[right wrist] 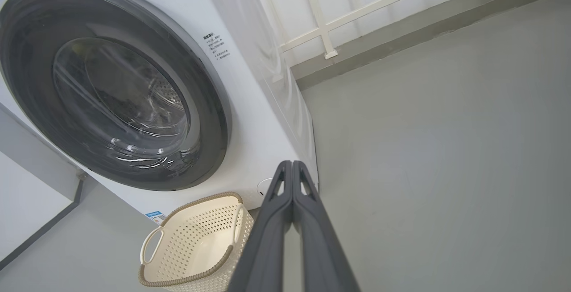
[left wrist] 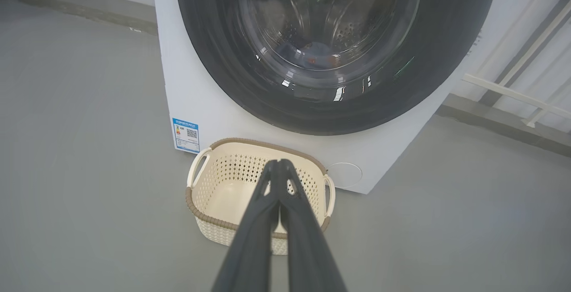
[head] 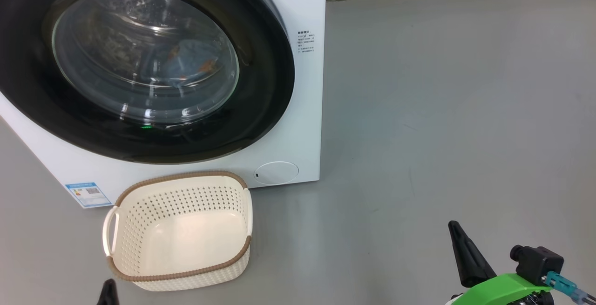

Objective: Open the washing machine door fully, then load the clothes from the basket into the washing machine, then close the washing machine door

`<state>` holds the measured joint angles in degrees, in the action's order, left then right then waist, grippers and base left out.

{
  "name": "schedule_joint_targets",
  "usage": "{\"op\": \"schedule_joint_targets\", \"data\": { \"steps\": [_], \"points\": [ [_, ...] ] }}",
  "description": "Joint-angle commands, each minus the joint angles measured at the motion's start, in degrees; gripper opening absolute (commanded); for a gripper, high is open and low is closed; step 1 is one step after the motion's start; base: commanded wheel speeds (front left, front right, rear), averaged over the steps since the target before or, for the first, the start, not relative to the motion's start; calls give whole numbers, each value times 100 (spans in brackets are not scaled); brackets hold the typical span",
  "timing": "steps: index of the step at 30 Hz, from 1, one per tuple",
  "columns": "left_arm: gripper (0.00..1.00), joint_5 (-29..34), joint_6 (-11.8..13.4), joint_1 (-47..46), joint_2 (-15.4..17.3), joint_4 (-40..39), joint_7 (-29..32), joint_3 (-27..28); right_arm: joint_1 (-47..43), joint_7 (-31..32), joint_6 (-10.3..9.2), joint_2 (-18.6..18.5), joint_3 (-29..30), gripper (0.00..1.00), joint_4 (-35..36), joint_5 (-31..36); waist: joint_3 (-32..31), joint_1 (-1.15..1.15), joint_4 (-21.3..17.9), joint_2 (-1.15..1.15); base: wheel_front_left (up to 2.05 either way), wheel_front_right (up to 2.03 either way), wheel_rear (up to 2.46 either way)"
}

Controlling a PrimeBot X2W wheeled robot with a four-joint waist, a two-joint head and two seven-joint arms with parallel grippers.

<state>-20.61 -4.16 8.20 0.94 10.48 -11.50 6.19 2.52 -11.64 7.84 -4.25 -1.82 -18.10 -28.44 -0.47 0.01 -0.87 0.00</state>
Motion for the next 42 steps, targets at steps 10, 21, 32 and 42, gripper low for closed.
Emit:
{"op": "schedule_joint_targets", "data": {
  "steps": [10, 21, 32, 42],
  "points": [
    [0, -773, -51, -326, 96, -62, 191, 38, 193, 195, -8, -7, 96, 0, 185, -677, 6, -1, 8, 0, 0, 0, 0],
    [0, -1509, -84, -454, 107, -14, 376, 37, 213, 382, -11, 10, 182, 0, 210, -1333, 13, -1, 18, 0, 0, 0, 0],
    [0, -2172, -113, -570, 117, 30, 543, 37, 231, 551, -14, 24, 260, 0, 234, -1925, 19, -1, 26, 0, 0, 0, 0],
    [0, -2840, -142, -686, 128, 74, 711, 36, 249, 720, -17, 39, 337, 0, 257, -2519, 25, -1, 34, 0, 0, 0, 0]
  ]
}}
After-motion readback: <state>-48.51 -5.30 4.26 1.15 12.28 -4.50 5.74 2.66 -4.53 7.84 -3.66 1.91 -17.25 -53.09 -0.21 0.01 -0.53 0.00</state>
